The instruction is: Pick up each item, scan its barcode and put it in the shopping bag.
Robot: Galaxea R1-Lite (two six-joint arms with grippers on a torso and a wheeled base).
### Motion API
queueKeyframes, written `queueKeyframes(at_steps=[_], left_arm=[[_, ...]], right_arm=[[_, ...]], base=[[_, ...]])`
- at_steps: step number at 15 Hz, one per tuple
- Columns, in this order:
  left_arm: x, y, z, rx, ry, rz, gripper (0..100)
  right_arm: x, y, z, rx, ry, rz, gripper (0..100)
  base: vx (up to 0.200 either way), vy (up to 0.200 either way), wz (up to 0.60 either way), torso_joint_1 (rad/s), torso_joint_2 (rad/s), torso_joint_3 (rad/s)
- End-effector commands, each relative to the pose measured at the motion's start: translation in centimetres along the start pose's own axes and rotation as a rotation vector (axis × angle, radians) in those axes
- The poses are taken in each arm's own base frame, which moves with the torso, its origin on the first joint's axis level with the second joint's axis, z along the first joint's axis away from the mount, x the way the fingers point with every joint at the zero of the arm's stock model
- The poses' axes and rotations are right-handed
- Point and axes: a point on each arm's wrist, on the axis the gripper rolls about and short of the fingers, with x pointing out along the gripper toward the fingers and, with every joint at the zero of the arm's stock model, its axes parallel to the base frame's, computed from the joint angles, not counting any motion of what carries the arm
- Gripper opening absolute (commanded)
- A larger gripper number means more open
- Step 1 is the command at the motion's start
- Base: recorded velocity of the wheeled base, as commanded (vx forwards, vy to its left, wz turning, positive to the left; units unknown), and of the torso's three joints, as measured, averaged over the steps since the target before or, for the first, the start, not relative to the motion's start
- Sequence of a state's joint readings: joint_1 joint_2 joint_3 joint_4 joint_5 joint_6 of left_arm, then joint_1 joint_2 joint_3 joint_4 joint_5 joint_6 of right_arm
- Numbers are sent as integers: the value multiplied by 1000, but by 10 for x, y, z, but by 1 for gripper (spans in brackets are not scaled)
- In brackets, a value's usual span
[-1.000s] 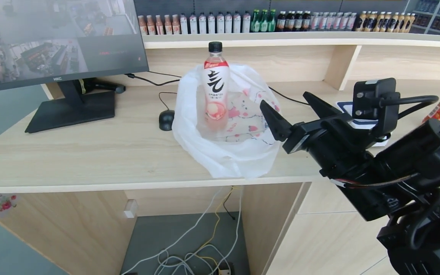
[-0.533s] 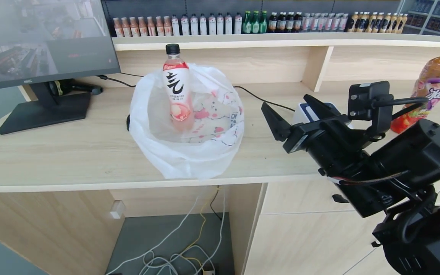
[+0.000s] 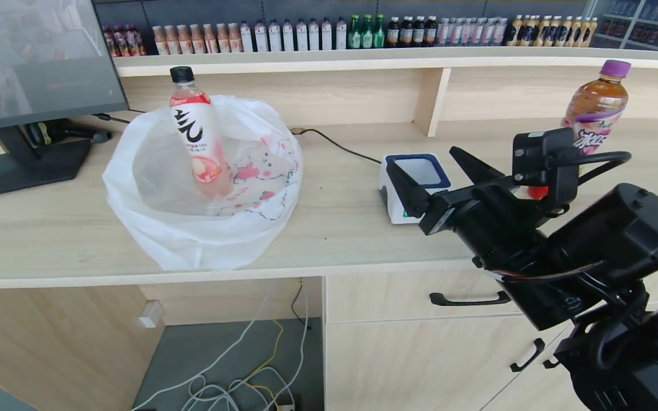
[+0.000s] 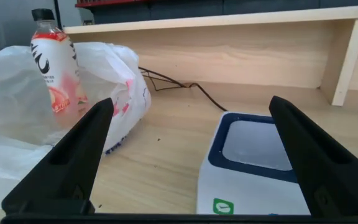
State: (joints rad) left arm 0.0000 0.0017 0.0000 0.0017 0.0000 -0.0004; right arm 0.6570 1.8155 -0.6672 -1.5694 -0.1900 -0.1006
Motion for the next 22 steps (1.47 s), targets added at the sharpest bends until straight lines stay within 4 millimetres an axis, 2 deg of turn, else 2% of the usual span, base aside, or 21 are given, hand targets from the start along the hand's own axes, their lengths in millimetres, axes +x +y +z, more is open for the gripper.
queueKeyframes(at_steps=[1, 14, 18, 22], left_arm=[[0, 0, 0, -1, 0, 0, 100], [0, 0, 0, 0, 0, 0, 100], [0, 0, 0, 3, 0, 0, 100], [0, 0, 0, 2, 0, 0, 100]], right_arm=[[2, 1, -5, -6, 8, 2, 100], [0, 3, -5, -1, 14, 11, 100], [1, 3, -10, -5, 26, 5, 100], [2, -9, -11, -21, 38, -127, 100]], base=[[0, -200, 0, 2, 2, 2], [0, -200, 0, 1, 3, 2], [0, 0, 0, 0, 0, 0], [0, 0, 0, 0, 0, 0]])
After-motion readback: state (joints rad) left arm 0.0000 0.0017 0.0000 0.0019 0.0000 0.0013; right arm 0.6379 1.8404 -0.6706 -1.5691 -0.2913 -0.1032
